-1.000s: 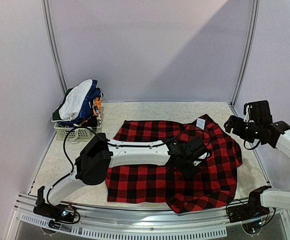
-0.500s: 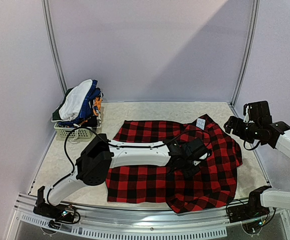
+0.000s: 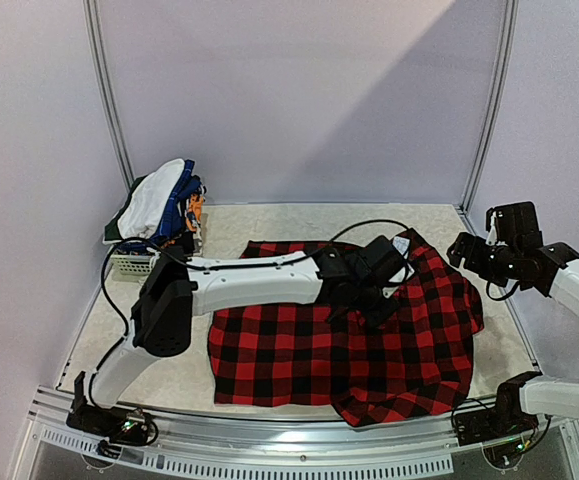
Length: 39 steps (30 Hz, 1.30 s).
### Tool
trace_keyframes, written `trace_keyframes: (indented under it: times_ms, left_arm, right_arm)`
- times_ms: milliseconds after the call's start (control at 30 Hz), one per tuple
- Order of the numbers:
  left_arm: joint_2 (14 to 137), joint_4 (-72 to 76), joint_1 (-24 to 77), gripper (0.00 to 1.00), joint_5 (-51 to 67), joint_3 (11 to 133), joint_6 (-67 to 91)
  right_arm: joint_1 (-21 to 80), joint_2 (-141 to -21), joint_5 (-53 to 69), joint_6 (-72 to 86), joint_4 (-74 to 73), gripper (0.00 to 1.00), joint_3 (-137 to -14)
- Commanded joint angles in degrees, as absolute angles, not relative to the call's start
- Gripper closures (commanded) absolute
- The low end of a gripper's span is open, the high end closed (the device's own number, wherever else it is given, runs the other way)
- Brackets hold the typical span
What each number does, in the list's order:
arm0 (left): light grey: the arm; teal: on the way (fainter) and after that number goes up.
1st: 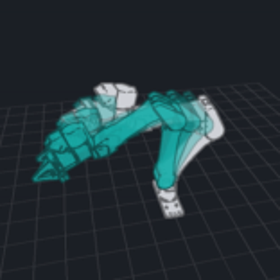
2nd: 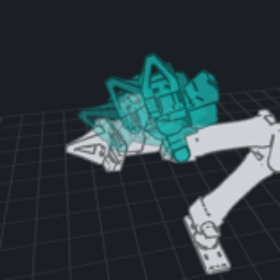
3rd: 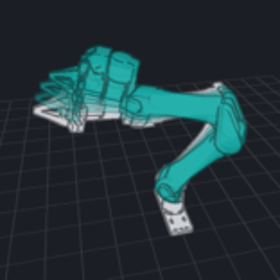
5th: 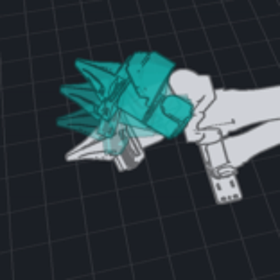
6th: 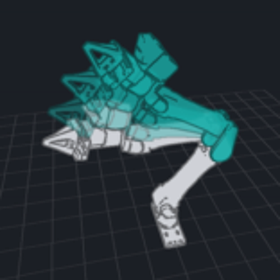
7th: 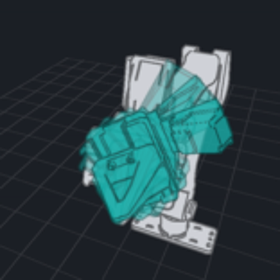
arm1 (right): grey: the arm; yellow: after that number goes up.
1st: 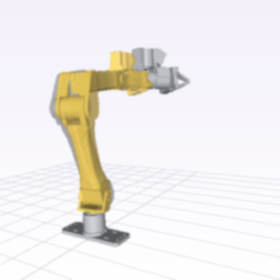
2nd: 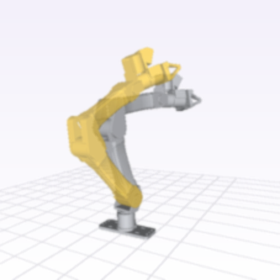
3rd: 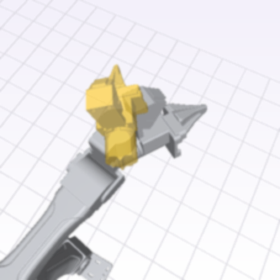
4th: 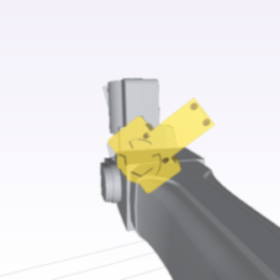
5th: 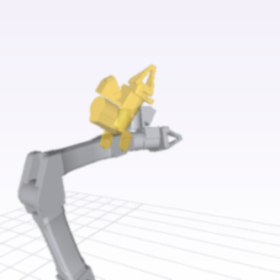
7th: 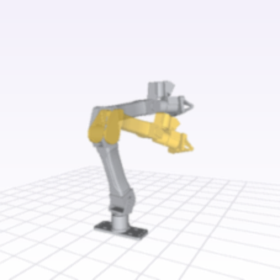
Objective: Fold and stack the mixed laundry pile
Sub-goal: Adjust the flattened shirt at the center of the board.
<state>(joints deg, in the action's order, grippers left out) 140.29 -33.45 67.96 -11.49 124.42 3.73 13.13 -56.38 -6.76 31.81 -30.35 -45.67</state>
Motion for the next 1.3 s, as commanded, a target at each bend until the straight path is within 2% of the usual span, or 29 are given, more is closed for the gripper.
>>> trace_keyframes:
  times_ms: [0, 400, 667, 967, 1267]
  left_arm:
    - [136.93, -32.84, 64.09, 1.0, -9.15, 124.05, 4.92]
    - [135.06, -32.84, 52.74, 1.0, -1.78, 127.46, 6.88]
    - [139.47, -28.96, 41.85, 1.0, 9.28, 133.43, 9.87]
    - [146.55, -20.65, 32.78, 1.0, 16.9, 140.22, 12.9]
    - [151.78, -2.95, 29.42, 1.0, 14.31, 140.31, 12.34]
  right_arm:
    - [13.54, -56.52, -7.73, 31.16, -30.11, 0.02, -45.66]
    - [13.54, -57.25, -8.06, 30.85, -29.76, 0.02, -46.23]
    - [13.53, -58.21, -8.17, 30.85, -29.3, 0.02, -46.3]
    - [13.56, -59.44, -8.34, 30.76, -28.93, 0.02, -46.25]
    - [13.53, -62.05, -7.83, 30.47, -27.25, 0.02, -46.49]
